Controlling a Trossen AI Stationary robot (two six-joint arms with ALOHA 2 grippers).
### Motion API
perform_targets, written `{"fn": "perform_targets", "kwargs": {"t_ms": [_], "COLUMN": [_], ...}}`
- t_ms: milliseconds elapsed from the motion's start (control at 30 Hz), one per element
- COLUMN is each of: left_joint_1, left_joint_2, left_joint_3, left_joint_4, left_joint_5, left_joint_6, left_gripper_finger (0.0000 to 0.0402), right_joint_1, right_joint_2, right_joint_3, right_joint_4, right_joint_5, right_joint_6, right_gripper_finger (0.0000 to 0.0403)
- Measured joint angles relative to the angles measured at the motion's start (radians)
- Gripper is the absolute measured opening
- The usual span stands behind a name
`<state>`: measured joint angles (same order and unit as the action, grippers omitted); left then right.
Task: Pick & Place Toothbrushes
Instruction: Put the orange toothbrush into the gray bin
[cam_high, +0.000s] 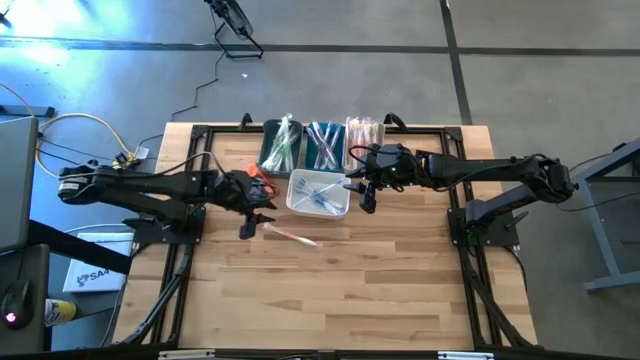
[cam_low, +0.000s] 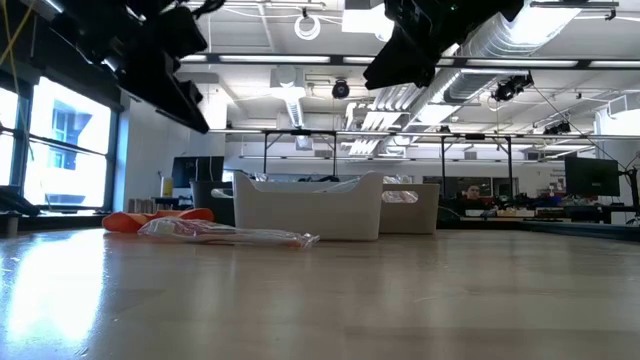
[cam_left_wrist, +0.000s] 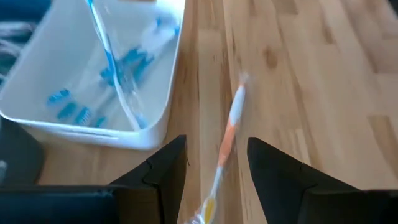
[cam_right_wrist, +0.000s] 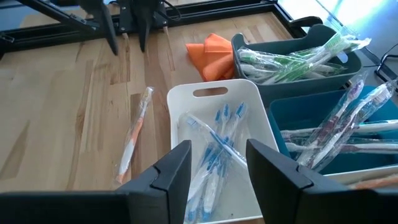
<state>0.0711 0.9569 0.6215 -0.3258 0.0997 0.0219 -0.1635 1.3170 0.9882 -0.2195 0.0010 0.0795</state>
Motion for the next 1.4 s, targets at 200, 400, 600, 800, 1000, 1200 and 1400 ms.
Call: {"fn": "perform_targets", "kwargs": {"t_ms": [200,400,600,800,1000,1200,1400], "left_joint_1": [0.000,0.000,0.000,0.000,0.000,0.000,0.000], "left_joint_2": [0.106,0.178,0.208,0.208,0.208,0.208,0.208], "left_joint_3": [0.000,0.000,0.000,0.000,0.000,0.000,0.000], "left_joint_4": [0.004,0.006,0.015,0.016,0.016,0.015,0.009], "left_joint_5": [0.005,0.030,0.030,0.031,0.031,0.031,0.031], "left_joint_6": [-0.003,-0.004,-0.004,-0.003,-0.004,-0.003,-0.004], "left_gripper_finger": [0.0166,0.0166,0.0166,0.0166,0.0166,0.0166,0.0166], "right_joint_1": [0.000,0.000,0.000,0.000,0.000,0.000,0.000], "right_joint_2": [0.000,0.000,0.000,0.000,0.000,0.000,0.000], "right_joint_3": [0.000,0.000,0.000,0.000,0.000,0.000,0.000], "right_joint_4": [0.001,0.000,0.000,0.000,0.000,0.000,-0.001], "right_joint_5": [0.000,0.000,0.000,0.000,0.000,0.000,0.000], "right_joint_6": [-0.001,0.000,0.003,-0.002,-0.004,-0.004,-0.004], "right_gripper_finger": [0.0146,0.0146,0.0146,0.0146,0.0146,0.0146,0.0146]}}
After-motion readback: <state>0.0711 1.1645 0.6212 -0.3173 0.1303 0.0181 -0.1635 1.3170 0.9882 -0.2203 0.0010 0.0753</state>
